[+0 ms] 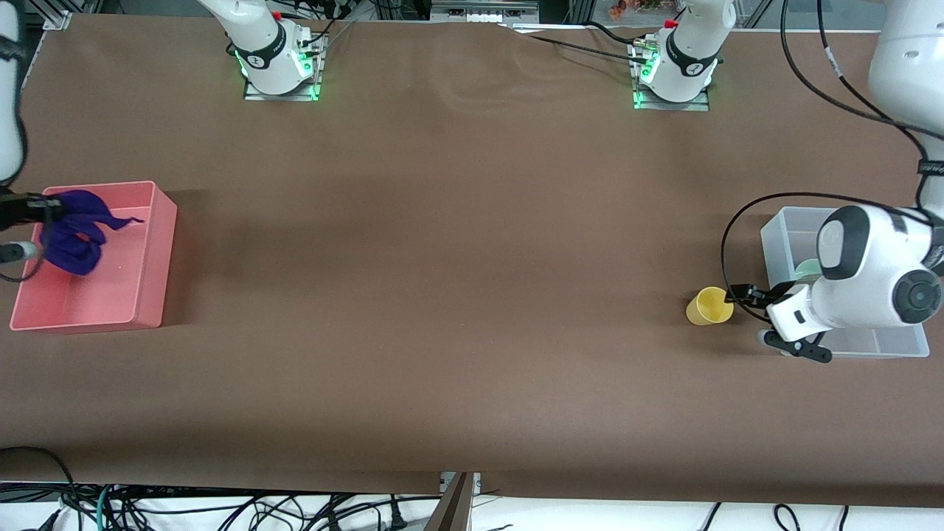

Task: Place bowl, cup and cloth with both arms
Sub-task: 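Drop the cloth into the pink bin while the left gripper grasps the cup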

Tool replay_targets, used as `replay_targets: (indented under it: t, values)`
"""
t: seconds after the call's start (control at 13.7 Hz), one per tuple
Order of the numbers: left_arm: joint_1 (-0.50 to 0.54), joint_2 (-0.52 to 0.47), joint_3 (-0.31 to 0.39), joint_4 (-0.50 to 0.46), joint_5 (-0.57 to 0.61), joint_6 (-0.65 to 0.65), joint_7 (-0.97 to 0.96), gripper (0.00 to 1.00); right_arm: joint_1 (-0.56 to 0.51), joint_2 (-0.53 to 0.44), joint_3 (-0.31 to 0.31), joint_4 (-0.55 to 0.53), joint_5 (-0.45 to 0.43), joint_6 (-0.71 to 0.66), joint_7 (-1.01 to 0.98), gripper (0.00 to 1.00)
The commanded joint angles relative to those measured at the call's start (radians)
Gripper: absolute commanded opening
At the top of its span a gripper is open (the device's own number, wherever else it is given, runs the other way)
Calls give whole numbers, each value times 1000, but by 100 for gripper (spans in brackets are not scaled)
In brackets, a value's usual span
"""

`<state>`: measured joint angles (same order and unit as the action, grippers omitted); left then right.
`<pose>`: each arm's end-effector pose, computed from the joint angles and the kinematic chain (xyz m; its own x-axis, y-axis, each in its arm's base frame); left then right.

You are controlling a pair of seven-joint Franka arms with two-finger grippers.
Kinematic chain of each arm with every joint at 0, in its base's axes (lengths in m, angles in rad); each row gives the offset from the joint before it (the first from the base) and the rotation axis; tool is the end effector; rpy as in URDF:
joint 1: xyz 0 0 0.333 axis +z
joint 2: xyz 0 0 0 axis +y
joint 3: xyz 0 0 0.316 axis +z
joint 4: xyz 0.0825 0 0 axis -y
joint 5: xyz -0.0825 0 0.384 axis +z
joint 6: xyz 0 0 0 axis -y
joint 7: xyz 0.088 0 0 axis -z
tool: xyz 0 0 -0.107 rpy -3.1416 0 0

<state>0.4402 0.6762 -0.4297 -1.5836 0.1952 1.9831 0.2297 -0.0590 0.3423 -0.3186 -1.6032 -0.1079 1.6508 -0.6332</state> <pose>0.6693 0.0557 0.2517 0.9473 -0.2671 -0.1768 -0.2422 -0.9585 0.1501 0.5828 -0.2210 0.4224 0.9024 0.2609 -0.3428 0.2786 -0.9604 0.0024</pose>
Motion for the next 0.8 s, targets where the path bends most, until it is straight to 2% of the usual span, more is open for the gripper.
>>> replay_targets:
  t: [0.0,0.07,0.22,0.44,0.59,0.66,0.73]
  values:
    - [0,25,-4,-7,-2,46,-64,48,-24,73,-36,-1,-19,70,-127,0]
    - [-1,43,-4,-4,0,48,-97,35,-47,104,-36,-10,-18,99,-134,0]
    - [-6,48,-6,-4,-6,45,-139,0,-61,141,-36,-73,-3,212,-131,0]
    - [-8,43,-6,4,-8,37,-144,0,-61,199,-33,-156,51,407,-117,0]
    - [-3,27,-7,14,-8,1,-141,0,-59,253,-33,-165,77,466,-120,0]
    - [-3,-7,-8,33,-8,-62,-139,0,-59,262,-33,-175,80,480,-120,0]
    - [-3,-35,-9,68,-8,-149,-135,0,-59,268,-31,-176,92,483,-115,19]
